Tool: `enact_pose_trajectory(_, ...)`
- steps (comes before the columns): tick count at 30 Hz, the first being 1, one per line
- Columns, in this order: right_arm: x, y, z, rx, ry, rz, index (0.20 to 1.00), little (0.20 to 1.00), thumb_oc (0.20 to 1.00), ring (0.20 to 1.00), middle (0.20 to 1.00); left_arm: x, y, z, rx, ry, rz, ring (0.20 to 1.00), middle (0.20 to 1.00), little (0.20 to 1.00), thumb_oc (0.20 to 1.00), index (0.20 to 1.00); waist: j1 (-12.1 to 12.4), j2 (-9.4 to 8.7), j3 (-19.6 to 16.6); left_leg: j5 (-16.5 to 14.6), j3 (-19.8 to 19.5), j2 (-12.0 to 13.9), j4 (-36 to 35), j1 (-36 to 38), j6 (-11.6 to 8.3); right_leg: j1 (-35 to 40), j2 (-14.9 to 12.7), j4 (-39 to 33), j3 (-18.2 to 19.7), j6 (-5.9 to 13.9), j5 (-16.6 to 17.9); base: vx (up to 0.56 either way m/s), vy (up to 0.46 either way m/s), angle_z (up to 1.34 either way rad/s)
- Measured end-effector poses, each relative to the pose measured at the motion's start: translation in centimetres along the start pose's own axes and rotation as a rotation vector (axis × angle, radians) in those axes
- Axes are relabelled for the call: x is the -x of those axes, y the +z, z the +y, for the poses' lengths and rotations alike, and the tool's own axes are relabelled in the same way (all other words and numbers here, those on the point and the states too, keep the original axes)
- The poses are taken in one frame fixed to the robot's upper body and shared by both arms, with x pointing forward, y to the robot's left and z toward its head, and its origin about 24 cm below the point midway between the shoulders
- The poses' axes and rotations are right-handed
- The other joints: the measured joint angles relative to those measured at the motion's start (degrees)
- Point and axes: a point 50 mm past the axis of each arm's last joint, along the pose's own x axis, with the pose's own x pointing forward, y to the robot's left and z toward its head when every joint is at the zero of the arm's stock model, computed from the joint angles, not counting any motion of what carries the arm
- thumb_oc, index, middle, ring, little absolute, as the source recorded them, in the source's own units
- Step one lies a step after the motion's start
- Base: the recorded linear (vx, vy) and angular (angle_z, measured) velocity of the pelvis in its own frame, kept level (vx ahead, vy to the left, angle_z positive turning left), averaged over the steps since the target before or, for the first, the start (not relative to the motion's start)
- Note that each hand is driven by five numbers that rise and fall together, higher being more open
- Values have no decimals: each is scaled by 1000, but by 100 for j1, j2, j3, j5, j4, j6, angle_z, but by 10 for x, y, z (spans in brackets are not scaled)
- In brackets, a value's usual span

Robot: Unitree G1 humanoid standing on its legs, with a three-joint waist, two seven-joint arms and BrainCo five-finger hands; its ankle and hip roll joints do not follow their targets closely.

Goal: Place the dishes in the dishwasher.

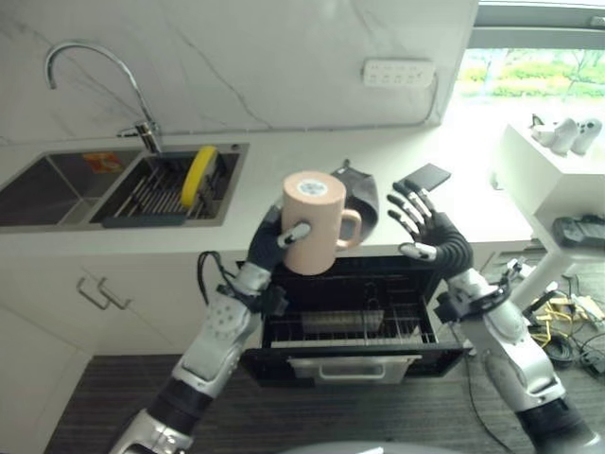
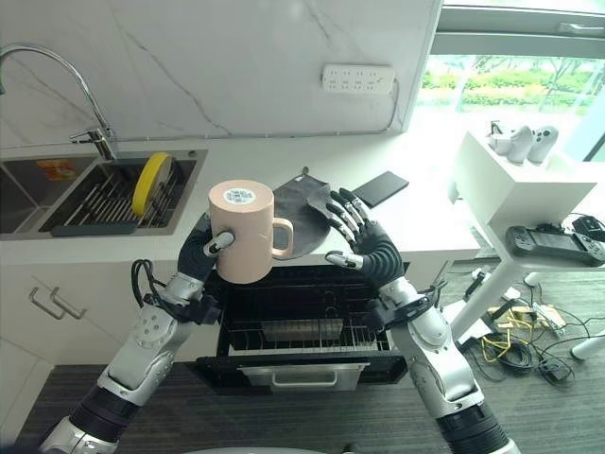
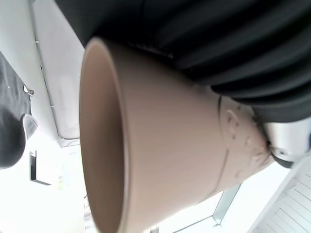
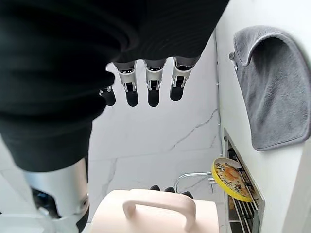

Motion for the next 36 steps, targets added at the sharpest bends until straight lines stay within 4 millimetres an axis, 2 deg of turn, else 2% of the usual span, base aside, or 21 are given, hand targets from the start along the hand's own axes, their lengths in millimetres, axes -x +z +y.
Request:
enact_pose_trajectory(2,-2,0,0,0,7,12,1000,1000,1000,1000,1000,1,-1,1,-48,0,12,200,200,200,200,200,7,-2,3,0,-14,1,0,1,0,9,2,0,-10,0,0,2,-1,2)
enact_pose_trajectory(7,-8,-1,5,-1,53,52,1000,1000,1000,1000,1000,4,1,12,-341,53,4,200,200,200,200,200,18,-12,27,0,-102,0,0,21,-1,81,8,0,-102,13,-30,9,-2,9)
enact_pose_trajectory(11,-11,-5,14,-16,83,72,1000,1000,1000,1000,1000,5,2,13,-427,102,-25,200,200,200,200,200,46,-12,33,0,-132,-1,0,12,-1,90,10,-1,-130,11,-40,5,-3,4)
enact_pose_trajectory(16,-21,0,22,-15,130,58,1000,1000,1000,1000,1000,3,5,11,-515,172,-73,200,200,200,200,200,48,-21,115,0,-137,-2,0,31,-1,114,11,0,-136,11,-42,0,0,0)
enact_pose_trajectory(18,-29,-2,34,-19,184,75,1000,1000,1000,1000,1000,4,5,7,-577,213,-114,200,200,200,200,200,36,-23,119,1,-134,0,1,40,-2,117,14,-1,-135,10,-43,0,0,0)
enact_pose_trajectory(21,-31,0,37,-54,191,77,1000,1000,1000,1000,1000,-3,11,10,-645,290,-179,200,200,200,200,200,72,-36,126,1,-145,-2,1,52,-2,143,13,0,-146,10,-42,0,0,0)
enact_pose_trajectory(27,-34,-1,38,-50,145,72,1000,1000,1000,1000,1000,2,9,14,-719,466,-246,200,200,200,200,200,76,-60,138,3,-162,0,1,61,-5,158,14,0,-161,8,-44,0,0,0)
enact_pose_trajectory(30,-39,-2,44,-15,133,69,1000,1000,1000,1000,1000,1,7,7,-718,471,-260,200,200,200,200,200,68,-73,138,3,-159,-8,1,67,-5,159,11,0,-157,8,-44,0,0,0)
enact_pose_trajectory(36,-56,9,54,3,89,12,1000,1000,1000,1000,1000,-2,2,-5,-740,459,-243,200,200,200,200,200,56,-92,143,3,-149,-5,1,71,-4,157,13,0,-146,8,-43,0,0,0)
